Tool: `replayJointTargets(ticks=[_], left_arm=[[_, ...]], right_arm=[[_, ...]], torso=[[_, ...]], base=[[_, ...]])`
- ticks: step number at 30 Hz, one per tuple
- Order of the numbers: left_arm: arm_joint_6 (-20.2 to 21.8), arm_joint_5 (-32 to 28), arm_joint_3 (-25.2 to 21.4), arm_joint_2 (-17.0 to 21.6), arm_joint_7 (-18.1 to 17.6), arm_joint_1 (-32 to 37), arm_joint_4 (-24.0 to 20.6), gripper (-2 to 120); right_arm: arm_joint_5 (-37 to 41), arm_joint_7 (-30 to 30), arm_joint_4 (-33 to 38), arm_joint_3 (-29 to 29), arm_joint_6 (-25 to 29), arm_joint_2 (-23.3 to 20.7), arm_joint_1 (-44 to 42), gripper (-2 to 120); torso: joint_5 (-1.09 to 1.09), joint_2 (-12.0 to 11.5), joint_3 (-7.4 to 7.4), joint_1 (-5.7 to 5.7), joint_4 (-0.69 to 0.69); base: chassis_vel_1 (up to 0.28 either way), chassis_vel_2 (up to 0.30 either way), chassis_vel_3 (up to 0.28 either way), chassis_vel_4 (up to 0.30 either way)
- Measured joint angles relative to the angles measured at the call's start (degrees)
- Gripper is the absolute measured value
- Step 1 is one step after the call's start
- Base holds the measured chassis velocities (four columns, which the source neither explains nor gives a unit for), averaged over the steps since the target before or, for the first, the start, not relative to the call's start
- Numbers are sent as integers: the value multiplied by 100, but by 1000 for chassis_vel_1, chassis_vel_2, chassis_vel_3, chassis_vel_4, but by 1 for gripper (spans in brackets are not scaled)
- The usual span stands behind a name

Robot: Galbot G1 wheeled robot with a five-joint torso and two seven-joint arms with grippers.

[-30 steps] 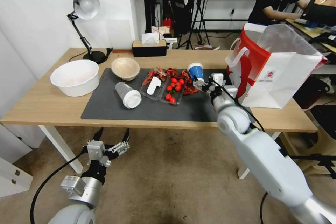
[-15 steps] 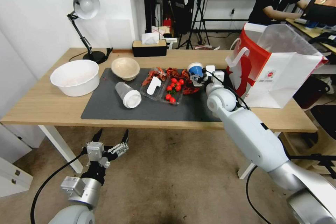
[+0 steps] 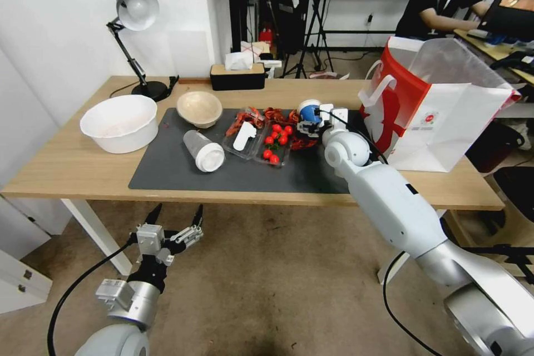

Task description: Pick up the trash from the table and place it into the takeout bag.

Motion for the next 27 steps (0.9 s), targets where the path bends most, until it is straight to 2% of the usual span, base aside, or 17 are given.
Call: replayJointTargets(ticks=[4,11,14,16,18,21,23,24,27], left_arm=[[2,-20,-11,10,-2,-8,9,100],[9,-41,-27,22,-8,-41,34,100],[11,-55,-22,39,-8,-51,38,100],[12,-60,-22,47,-8,-52,38,100],[14,-72,-23,62,-8,-54,45,100],[15,-79,-23,73,-8,-57,52,100],[16,-92,-23,87,-8,-66,61,100],[16,-92,-23,87,-8,-66,61,100],[16,-106,-23,101,-9,-76,70,100]], right_arm=[[76,-44,-39,20,-73,10,-7,100],[95,-2,-48,32,-71,8,-65,83],[96,14,-44,53,-62,11,-117,65],[97,15,-34,58,-58,12,-132,61],[97,15,-13,76,-44,14,-170,50],[96,17,4,105,-40,15,-204,43],[94,16,64,141,-23,10,-248,32],[94,16,64,141,-23,10,-248,32],[83,14,256,180,18,-51,-279,18]], torso=[[0,0,0,0,1],[0,1,0,-1,0],[0,1,0,-2,0],[0,1,0,-1,0],[0,1,-1,-2,1],[-1,1,-1,-2,0],[0,1,-1,-1,1],[0,1,-1,-1,1],[2,1,0,-1,0]], base=[[0,0,0,0],[0,0,0,0],[0,0,0,0],[0,0,0,0],[0,0,0,0],[0,0,0,0],[0,0,0,0],[0,0,0,0],[0,0,0,0]])
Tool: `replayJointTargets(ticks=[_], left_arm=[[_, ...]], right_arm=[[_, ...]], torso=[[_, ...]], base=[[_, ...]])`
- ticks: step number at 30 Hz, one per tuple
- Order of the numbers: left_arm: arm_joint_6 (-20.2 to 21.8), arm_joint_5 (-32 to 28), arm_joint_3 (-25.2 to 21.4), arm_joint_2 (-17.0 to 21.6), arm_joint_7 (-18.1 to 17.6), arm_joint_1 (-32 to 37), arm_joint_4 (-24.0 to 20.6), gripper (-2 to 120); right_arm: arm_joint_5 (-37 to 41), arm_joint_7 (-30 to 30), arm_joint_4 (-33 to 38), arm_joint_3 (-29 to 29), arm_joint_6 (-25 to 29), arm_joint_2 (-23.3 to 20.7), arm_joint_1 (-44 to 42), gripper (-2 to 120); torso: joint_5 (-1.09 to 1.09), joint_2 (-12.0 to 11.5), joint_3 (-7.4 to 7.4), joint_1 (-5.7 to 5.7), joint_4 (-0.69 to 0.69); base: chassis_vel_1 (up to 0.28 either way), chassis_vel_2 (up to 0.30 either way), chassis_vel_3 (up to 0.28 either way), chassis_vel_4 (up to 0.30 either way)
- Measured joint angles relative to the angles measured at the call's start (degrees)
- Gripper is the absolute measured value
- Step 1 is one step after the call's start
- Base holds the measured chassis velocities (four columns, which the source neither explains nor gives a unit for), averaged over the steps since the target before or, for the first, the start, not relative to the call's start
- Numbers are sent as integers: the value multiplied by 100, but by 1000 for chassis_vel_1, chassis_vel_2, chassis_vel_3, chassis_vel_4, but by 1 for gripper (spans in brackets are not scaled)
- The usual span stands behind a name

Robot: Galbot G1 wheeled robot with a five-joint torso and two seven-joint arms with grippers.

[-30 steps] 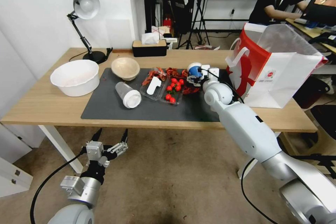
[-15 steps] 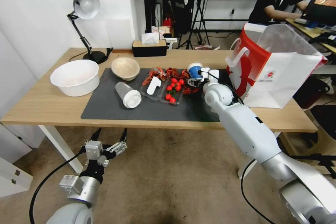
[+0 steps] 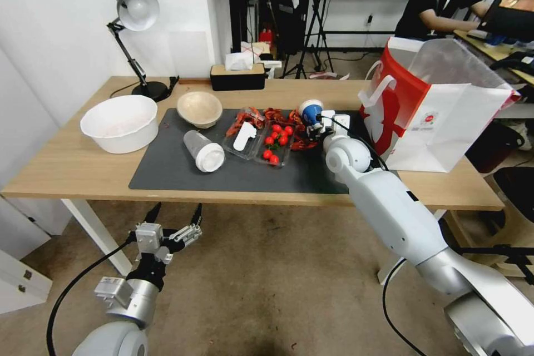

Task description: Pick up the trash from the table and place it into the takeout bag.

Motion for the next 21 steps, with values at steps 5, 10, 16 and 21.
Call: replayJointTargets(ticks=[5,10,16,21], left_arm=[[0,-7,1,2,-2,-11,0,100],[-9,-18,10,-9,-2,-28,15,100],[-18,-6,30,-36,-2,-32,28,100],[-34,3,7,-49,-2,-9,19,100]], right_arm=[[-32,1,307,74,31,-128,12,9],[-71,-14,877,146,64,-397,74,4],[-56,-25,1421,218,67,-622,105,3],[-14,20,1946,519,69,-850,161,2]], torso=[[-1,0,0,0,-1],[-1,0,0,1,-1],[-2,0,0,0,0],[0,-1,0,0,1]], base=[[0,0,0,0],[0,0,0,0],[0,0,0,0],[0,0,0,0]])
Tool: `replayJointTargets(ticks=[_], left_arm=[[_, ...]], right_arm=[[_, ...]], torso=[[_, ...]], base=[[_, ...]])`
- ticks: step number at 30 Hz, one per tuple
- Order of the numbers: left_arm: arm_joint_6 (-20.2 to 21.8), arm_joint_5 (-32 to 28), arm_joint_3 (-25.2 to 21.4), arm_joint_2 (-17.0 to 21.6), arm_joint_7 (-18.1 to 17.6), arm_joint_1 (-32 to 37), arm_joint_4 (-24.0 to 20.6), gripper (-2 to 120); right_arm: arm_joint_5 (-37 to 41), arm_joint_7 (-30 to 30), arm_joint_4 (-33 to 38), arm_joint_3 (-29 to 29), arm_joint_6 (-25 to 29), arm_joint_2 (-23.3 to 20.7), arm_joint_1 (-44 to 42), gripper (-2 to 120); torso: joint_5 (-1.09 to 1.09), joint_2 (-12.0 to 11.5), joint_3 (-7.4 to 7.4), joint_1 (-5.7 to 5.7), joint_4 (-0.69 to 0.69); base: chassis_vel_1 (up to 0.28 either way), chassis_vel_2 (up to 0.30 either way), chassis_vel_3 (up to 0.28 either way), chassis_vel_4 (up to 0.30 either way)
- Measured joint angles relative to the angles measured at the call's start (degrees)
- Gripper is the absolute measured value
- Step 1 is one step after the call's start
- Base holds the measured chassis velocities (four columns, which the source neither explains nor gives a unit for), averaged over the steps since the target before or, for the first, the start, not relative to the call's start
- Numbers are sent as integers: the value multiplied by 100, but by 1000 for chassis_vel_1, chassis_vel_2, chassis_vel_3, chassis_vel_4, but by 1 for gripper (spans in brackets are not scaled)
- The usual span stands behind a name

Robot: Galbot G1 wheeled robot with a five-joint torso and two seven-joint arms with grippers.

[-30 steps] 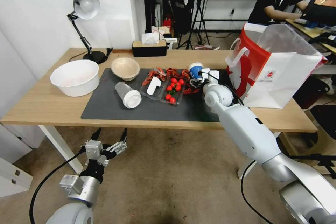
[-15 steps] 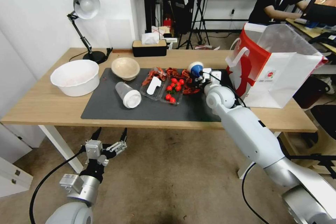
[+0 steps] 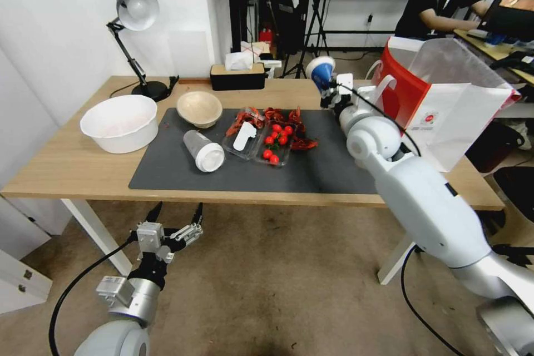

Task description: Pick up the trash from the table and place it into the takeout bag.

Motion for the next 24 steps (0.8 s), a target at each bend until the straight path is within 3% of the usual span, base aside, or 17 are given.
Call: replayJointTargets(ticks=[8,17,24], left_arm=[[-11,4,-51,-6,-1,47,-72,100],[-18,8,-56,-6,-1,58,-79,100],[-17,34,-9,8,2,71,-67,100]], right_arm=[[361,674,508,730,-361,-604,322,2],[879,1300,613,1127,-711,-1207,367,2],[1105,1643,631,1319,-715,-1368,5,30]], torso=[[-1,0,0,0,-1],[-1,0,0,0,-1],[-1,0,0,0,0]], base=[[0,0,0,0],[0,0,0,0],[0,0,0,0]])
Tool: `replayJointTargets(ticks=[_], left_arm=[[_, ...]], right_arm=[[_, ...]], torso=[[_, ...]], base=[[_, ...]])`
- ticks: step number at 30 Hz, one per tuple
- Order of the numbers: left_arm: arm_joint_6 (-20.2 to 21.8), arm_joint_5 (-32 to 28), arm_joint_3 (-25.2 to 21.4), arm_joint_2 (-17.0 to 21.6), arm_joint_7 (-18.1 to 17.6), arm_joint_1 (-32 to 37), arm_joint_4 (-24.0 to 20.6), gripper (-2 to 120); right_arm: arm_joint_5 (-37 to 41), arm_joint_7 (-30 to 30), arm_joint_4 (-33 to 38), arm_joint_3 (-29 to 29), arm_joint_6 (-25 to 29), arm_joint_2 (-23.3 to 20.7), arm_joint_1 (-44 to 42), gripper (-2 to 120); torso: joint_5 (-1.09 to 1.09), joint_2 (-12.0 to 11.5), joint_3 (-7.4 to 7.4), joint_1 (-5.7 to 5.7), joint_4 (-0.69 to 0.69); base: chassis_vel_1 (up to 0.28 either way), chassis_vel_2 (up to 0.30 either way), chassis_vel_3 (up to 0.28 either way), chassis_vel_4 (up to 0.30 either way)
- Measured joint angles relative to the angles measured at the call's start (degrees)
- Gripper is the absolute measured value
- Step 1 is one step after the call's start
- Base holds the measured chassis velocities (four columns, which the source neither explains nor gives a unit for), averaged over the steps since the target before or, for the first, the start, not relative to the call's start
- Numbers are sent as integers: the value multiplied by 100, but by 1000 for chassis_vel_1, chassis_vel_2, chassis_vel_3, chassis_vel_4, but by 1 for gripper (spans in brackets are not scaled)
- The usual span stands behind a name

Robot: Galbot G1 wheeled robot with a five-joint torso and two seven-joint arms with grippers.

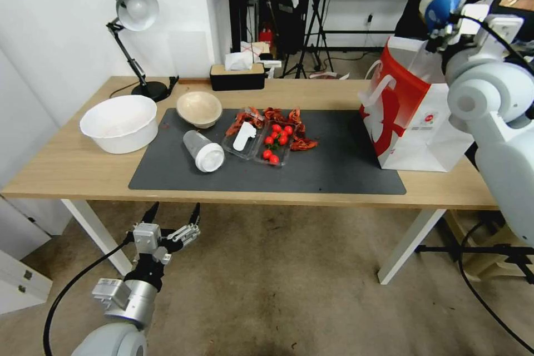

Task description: Pick up the trash from the table and place it into the takeout bag.

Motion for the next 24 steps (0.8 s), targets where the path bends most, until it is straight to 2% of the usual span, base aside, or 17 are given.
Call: replayJointTargets(ticks=[1,4,5,8,10,12,13,16,17,19,24], left_arm=[[0,0,0,0,0,0,0,100],[1,5,5,13,-4,2,10,100],[1,5,5,13,-4,2,10,100],[7,2,-9,32,-9,13,-3,100],[8,0,-13,36,-9,15,-7,100],[10,-4,-21,40,-11,16,-12,100],[10,-4,-21,40,-11,16,-12,100],[11,-7,-21,35,-12,5,-12,100],[11,-7,-21,35,-12,5,-12,100],[11,-9,-21,30,-12,-3,-11,100],[11,-14,-20,25,-8,-13,-8,100]], right_arm=[[0,0,0,0,0,0,0,30],[1,40,19,23,9,27,-96,43],[1,40,19,23,9,27,-96,43],[-20,41,23,24,23,81,-153,59],[-24,41,24,24,24,93,-155,62],[-37,36,24,19,26,126,-155,74],[-37,36,24,19,26,126,-155,74],[-52,21,40,-1,26,154,-167,88],[-52,21,40,-1,26,154,-167,88],[-54,13,68,-6,27,161,-192,98],[-54,-4,159,-5,28,150,-263,100]], torso=[[0,0,0,0,0],[0,0,0,0,0],[0,0,0,0,0],[0,0,0,0,0],[0,0,0,1,0],[-1,0,0,0,0],[-1,0,0,0,0],[-1,0,0,0,0],[-1,0,0,0,0],[0,0,0,0,0],[-1,0,0,0,0]], base=[[0,0,0,0],[0,0,0,0],[0,0,0,0],[0,0,0,0],[0,0,0,0],[0,0,0,0],[0,0,0,0],[0,0,0,0],[0,0,0,0],[0,0,0,0],[0,0,0,0]])
